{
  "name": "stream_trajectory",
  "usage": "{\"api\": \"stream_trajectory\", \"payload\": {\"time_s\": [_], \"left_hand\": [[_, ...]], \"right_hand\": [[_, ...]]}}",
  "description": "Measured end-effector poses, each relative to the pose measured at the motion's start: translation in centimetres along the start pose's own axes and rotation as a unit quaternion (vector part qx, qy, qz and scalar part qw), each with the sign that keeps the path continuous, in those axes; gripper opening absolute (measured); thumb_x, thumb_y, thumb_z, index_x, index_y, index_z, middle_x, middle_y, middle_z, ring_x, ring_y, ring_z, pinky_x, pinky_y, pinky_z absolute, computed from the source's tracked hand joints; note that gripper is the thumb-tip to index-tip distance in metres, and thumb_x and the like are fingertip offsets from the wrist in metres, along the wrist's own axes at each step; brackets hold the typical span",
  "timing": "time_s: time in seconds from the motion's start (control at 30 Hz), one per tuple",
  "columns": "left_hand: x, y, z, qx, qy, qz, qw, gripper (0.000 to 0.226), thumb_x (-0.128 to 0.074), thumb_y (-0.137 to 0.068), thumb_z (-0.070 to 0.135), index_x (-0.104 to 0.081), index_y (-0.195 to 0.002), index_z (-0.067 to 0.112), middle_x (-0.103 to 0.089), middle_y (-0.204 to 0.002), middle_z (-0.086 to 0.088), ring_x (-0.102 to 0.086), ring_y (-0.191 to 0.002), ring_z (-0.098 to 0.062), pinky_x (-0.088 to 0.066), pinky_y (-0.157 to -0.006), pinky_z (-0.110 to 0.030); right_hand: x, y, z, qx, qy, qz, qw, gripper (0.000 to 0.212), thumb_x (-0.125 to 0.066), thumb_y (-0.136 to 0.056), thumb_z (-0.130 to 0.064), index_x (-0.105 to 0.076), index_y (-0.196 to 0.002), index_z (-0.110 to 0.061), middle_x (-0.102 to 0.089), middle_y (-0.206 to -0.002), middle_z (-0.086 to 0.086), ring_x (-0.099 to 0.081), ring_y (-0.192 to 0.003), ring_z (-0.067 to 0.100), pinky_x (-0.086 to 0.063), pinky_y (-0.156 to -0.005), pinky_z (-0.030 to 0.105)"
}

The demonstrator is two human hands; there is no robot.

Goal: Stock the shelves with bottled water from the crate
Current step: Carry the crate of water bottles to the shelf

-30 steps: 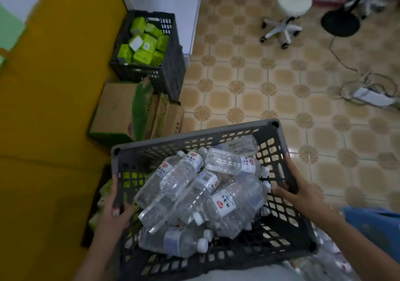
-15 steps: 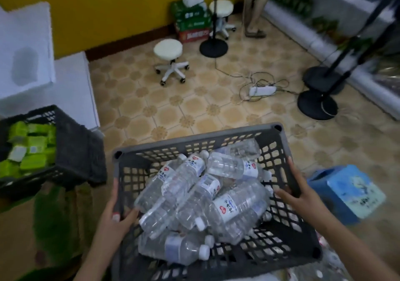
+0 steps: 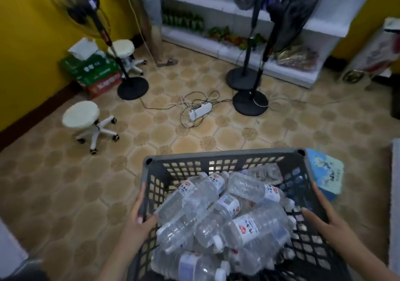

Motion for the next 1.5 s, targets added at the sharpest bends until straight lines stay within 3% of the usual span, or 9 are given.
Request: {"api": "stream_trajectory", "payload": {"time_s": [0.17, 0.57, 0.73, 0.87, 1.0, 1.1, 1.27, 1.37, 1.5], "left_hand": [[-2.1, -7.9, 6.1, -0.009, -0.097, -0.077, 0.992, 0.084, -0.071, -0.083, 0.040, -0.014, -0.130, 0.078, -0.026, -0.159, 0.000, -0.040, -0.132, -0.045, -0.042, -0.100, -0.061], [-15.9, -22.3, 17.7, -0.079, -0.190, -0.169, 0.964, 0.080, -0.066, -0.075, 0.061, -0.010, -0.129, 0.080, -0.020, -0.160, 0.013, -0.046, -0.128, -0.044, -0.048, -0.094, -0.061], [-22.5, -28.4, 22.4, -0.072, -0.166, -0.163, 0.970, 0.072, -0.062, -0.077, 0.059, -0.013, -0.126, 0.082, -0.036, -0.149, -0.026, -0.044, -0.053, -0.019, -0.040, -0.052, -0.032], [-27.1, -32.3, 26.6, -0.072, -0.146, -0.188, 0.968, 0.069, -0.063, -0.079, 0.054, -0.020, -0.126, 0.081, -0.043, -0.145, -0.026, -0.037, -0.048, -0.016, -0.036, -0.047, -0.027], [-31.5, -36.4, 30.7, -0.100, -0.145, -0.217, 0.960, 0.063, -0.058, -0.093, 0.039, -0.023, -0.130, 0.076, -0.031, -0.156, -0.008, -0.062, -0.093, -0.047, -0.054, -0.073, -0.053], [-34.9, -39.4, 33.7, -0.125, -0.159, -0.219, 0.954, 0.059, -0.055, -0.096, 0.033, -0.025, -0.130, 0.072, -0.023, -0.153, 0.020, -0.051, -0.126, -0.032, -0.047, -0.098, -0.044], [-42.4, -44.8, 37.5, -0.111, -0.200, -0.291, 0.929, 0.056, -0.055, -0.096, 0.035, -0.026, -0.128, 0.071, -0.014, -0.154, -0.018, -0.016, -0.134, -0.052, -0.023, -0.107, -0.065], [-47.5, -49.2, 40.9, -0.123, -0.202, -0.331, 0.914, 0.058, -0.055, -0.096, 0.034, -0.024, -0.132, 0.067, -0.014, -0.153, -0.023, -0.017, -0.135, -0.052, -0.025, -0.107, -0.065], [-52.7, -55.7, 45.2, -0.153, -0.213, -0.351, 0.899, 0.063, -0.055, -0.097, 0.035, -0.020, -0.134, 0.072, -0.066, -0.108, 0.005, -0.045, -0.052, -0.025, -0.042, -0.051, -0.050]], "right_hand": [[2.5, -1.6, -1.2, -0.040, -0.017, 0.065, 0.997, 0.084, -0.066, -0.081, -0.044, -0.014, -0.145, -0.063, -0.042, -0.144, -0.015, -0.050, -0.122, 0.013, -0.044, -0.098, 0.037], [8.6, -9.9, 0.7, -0.087, -0.114, 0.166, 0.976, 0.085, -0.067, -0.088, -0.032, -0.012, -0.147, -0.057, -0.035, -0.142, -0.023, -0.044, -0.122, 0.006, -0.043, -0.084, 0.021], [14.7, -18.0, -0.2, -0.083, -0.124, 0.177, 0.973, 0.082, -0.067, -0.090, -0.027, -0.015, -0.145, -0.058, -0.040, -0.137, -0.028, -0.047, -0.115, 0.004, -0.042, -0.090, 0.024], [19.3, -22.9, -1.6, -0.077, -0.106, 0.182, 0.974, 0.081, -0.066, -0.090, -0.029, -0.015, -0.150, -0.051, -0.029, -0.141, -0.025, -0.040, -0.117, 0.000, -0.040, -0.096, 0.028], [22.5, -26.3, -1.9, -0.091, -0.135, 0.203, 0.966, 0.080, -0.066, -0.088, -0.031, -0.017, -0.147, -0.052, -0.031, -0.144, -0.023, -0.039, -0.126, 0.006, -0.035, -0.100, 0.028], [24.8, -29.2, -2.5, -0.108, -0.144, 0.214, 0.960, 0.081, -0.067, -0.087, -0.033, -0.016, -0.148, -0.050, -0.040, -0.136, -0.019, -0.045, -0.106, 0.000, -0.035, -0.093, 0.022], [27.7, -33.8, -2.2, -0.166, -0.113, 0.236, 0.951, 0.085, -0.070, -0.084, -0.042, -0.014, -0.146, -0.060, -0.051, -0.142, 0.015, -0.048, -0.124, 0.047, -0.042, -0.100, 0.056], [29.6, -36.9, -3.2, -0.167, -0.131, 0.272, 0.939, 0.085, -0.069, -0.086, -0.039, -0.012, -0.144, -0.063, -0.039, -0.150, 0.015, -0.045, -0.130, 0.038, -0.042, -0.102, 0.057], [31.7, -39.8, -5.4, -0.186, -0.130, 0.315, 0.921, 0.083, -0.068, -0.086, -0.045, -0.010, -0.141, -0.068, -0.032, -0.151, 0.020, -0.046, -0.125, 0.046, -0.039, -0.103, 0.060]]}}
Point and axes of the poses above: each hand's wrist, its own y-axis away from the middle knuckle, its own x-axis out of the back of the hand, z = x × y, the point moved 3 cm from there along -y, towards the middle knuckle
